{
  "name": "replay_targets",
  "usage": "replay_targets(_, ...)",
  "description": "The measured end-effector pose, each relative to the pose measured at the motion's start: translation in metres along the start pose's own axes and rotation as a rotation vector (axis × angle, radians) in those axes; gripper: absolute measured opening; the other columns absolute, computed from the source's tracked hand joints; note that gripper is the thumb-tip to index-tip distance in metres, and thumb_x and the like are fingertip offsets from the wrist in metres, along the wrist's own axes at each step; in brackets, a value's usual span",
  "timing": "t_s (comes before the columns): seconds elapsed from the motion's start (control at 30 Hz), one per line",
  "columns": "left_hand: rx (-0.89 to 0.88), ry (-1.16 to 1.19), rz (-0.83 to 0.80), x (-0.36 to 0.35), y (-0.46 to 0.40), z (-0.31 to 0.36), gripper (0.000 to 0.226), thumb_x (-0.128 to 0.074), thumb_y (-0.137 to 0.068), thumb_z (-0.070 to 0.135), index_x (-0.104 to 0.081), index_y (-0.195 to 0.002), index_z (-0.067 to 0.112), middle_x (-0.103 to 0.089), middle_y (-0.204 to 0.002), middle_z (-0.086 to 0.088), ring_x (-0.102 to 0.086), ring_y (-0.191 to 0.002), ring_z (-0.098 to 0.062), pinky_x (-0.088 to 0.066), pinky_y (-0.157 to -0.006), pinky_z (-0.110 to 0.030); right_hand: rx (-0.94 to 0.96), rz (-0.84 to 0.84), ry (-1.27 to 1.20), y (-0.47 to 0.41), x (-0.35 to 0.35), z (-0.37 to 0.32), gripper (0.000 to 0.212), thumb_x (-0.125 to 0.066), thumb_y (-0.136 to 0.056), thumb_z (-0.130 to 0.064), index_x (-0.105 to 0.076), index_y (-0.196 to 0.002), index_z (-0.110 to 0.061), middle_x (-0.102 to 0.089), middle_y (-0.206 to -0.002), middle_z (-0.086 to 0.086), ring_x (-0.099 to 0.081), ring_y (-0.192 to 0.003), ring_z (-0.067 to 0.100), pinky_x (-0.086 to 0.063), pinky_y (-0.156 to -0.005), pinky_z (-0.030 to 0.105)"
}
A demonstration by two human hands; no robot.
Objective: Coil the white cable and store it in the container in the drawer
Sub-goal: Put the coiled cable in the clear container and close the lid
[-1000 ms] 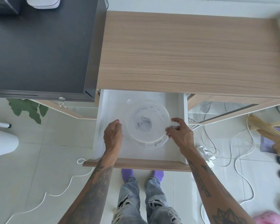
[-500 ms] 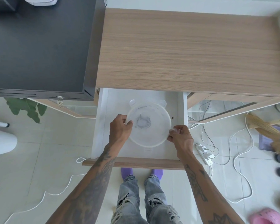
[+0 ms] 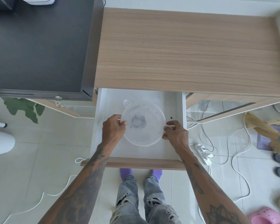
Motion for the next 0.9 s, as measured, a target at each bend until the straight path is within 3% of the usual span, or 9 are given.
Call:
replay_targets(0.07, 0.01, -0.003, -0.027, 0.001, -0.003, -0.001, 0.031, -0.069, -0.09, 0.024, -0.068, -0.116, 0.007, -0.076, -0.105, -0.013, -0.063, -0.083, -0.022, -0.045, -0.073, -0.025, -0.003, -0.011, 0.068, -0.003, -0.002, -0.003, 0.022, -0.064, -0.089, -0.027, -0.066, -0.108, -0.016, -0.066, -0.066, -0.005, -0.076, -0.078, 0.026, -0.057, -0.082, 0.035)
replay_targets(0.17, 0.011, -0.009, -0.039, 0.002, -0.005, -0.003, 0.037, -0.07, -0.09, 0.029, -0.067, -0.117, 0.004, -0.075, -0.107, -0.014, -0.068, -0.092, -0.027, -0.047, -0.075, -0.026, -0.005, -0.012, 0.153, -0.006, -0.003, -0.008, 0.024, -0.065, -0.088, -0.032, -0.066, -0.107, -0.017, -0.07, -0.067, 0.003, -0.072, -0.065, 0.021, -0.051, -0.062, 0.025)
replay_targets(0.3, 0.02, 0.017, 0.006, 0.002, -0.005, -0.009, 0.028, -0.071, -0.091, 0.024, -0.068, -0.111, 0.004, -0.076, -0.103, -0.014, -0.066, -0.089, -0.025, -0.046, -0.077, -0.027, 0.064, 0.003, 0.357, -0.012, -0.007, -0.017, 0.028, -0.064, -0.089, -0.034, -0.066, -0.105, -0.011, -0.075, -0.095, 0.015, -0.068, -0.094, 0.032, -0.055, -0.084, 0.039)
replay_targets(0.5, 0.028, 0.01, 0.026, 0.003, -0.008, -0.01, 0.022, -0.069, -0.092, 0.018, -0.068, -0.108, 0.002, -0.075, -0.102, -0.014, -0.066, -0.088, -0.024, -0.048, -0.077, -0.028, 0.187, 0.06, 0.695, -0.009, -0.011, -0.03, 0.027, -0.055, -0.098, -0.034, -0.06, -0.108, -0.01, -0.063, -0.108, 0.014, -0.06, -0.099, 0.035, -0.041, -0.073, 0.034)
replay_targets(0.6, -0.018, -0.168, -0.001, 0.001, -0.01, 0.003, 0.034, -0.067, -0.093, 0.016, -0.056, -0.124, 0.007, -0.064, -0.121, -0.013, -0.06, -0.11, -0.031, -0.05, -0.084, -0.04, 0.245, 0.166, 0.818, 0.002, -0.016, -0.033, 0.029, -0.054, -0.1, -0.032, -0.052, -0.116, -0.008, -0.049, -0.119, 0.014, -0.049, -0.11, 0.033, -0.04, -0.073, 0.037)
replay_targets(0.73, -0.22, -0.558, -0.094, -0.006, -0.016, 0.024, 0.073, -0.067, -0.091, 0.012, -0.024, -0.15, 0.013, -0.038, -0.147, -0.012, -0.043, -0.129, -0.035, -0.047, -0.09, -0.046, 0.161, 0.221, 0.728, 0.009, -0.017, -0.03, 0.034, -0.054, -0.1, -0.031, -0.046, -0.122, -0.006, -0.053, -0.121, 0.015, -0.052, -0.113, 0.034, -0.043, -0.079, 0.04)
replay_targets(0.9, -0.263, -0.634, -0.255, -0.011, -0.033, 0.025, 0.063, -0.061, -0.094, 0.011, -0.031, -0.149, 0.01, -0.035, -0.151, -0.009, -0.038, -0.134, -0.034, -0.043, -0.1, -0.046, 0.026, 0.169, 0.578, 0.008, -0.025, -0.024, 0.031, -0.054, -0.1, -0.022, -0.048, -0.124, -0.002, -0.056, -0.124, 0.017, -0.06, -0.112, 0.036, -0.048, -0.088, 0.041)
Point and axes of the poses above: each hand's wrist, its own y-axis away from the middle knuckle, its own x-axis out of the back of the hand, z = x × y, the point moved 5 cm from there along -y, towards the middle knuckle
